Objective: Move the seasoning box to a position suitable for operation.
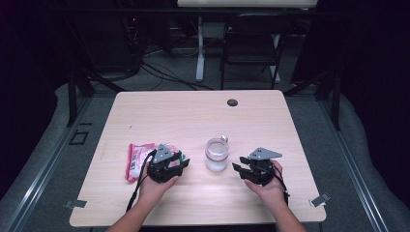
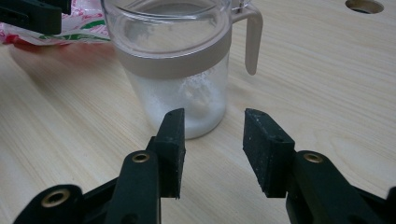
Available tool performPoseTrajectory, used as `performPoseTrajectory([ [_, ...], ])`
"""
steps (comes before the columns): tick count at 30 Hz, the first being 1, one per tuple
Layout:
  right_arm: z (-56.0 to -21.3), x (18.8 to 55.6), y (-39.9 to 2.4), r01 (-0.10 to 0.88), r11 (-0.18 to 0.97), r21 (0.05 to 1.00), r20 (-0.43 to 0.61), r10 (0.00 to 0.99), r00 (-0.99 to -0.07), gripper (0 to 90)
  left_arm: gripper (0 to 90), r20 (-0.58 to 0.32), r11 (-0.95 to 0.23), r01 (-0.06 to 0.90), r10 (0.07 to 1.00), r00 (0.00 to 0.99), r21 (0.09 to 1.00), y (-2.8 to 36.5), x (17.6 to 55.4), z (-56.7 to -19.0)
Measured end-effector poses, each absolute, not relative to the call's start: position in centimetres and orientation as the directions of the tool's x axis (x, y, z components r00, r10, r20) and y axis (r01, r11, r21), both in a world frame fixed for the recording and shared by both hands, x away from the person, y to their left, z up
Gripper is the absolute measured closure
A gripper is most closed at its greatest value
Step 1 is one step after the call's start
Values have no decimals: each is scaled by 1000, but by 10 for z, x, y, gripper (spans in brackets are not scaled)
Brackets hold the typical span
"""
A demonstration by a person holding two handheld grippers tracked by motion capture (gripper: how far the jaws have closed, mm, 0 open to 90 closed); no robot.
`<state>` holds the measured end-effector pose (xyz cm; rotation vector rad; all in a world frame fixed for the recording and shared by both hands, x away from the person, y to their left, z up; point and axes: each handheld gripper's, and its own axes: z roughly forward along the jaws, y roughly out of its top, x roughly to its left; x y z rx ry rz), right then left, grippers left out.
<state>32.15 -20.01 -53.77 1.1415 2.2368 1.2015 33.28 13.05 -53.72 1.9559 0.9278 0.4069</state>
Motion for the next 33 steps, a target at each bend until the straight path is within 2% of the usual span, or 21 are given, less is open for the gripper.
performPoseTrajectory([
  [8, -538, 323, -204, 493, 296, 818, 68, 802, -593, 615, 569, -71, -296, 441, 759, 647, 847, 133, 332, -534],
  [14, -539, 328, -205, 497, 291, 818, 64, 812, -581, 659, 680, -91, -284, 443, 750, 655, 851, 132, 334, -526],
  [19, -538, 337, -205, 486, 288, 825, 58, 812, -581, 691, 747, -59, -304, 423, 751, 658, 853, 128, 327, -522],
  [33, -551, 373, -202, 510, 292, 809, 68, 816, -574, 742, 730, -17, -305, 395, 773, 634, 866, 152, 308, -520],
])
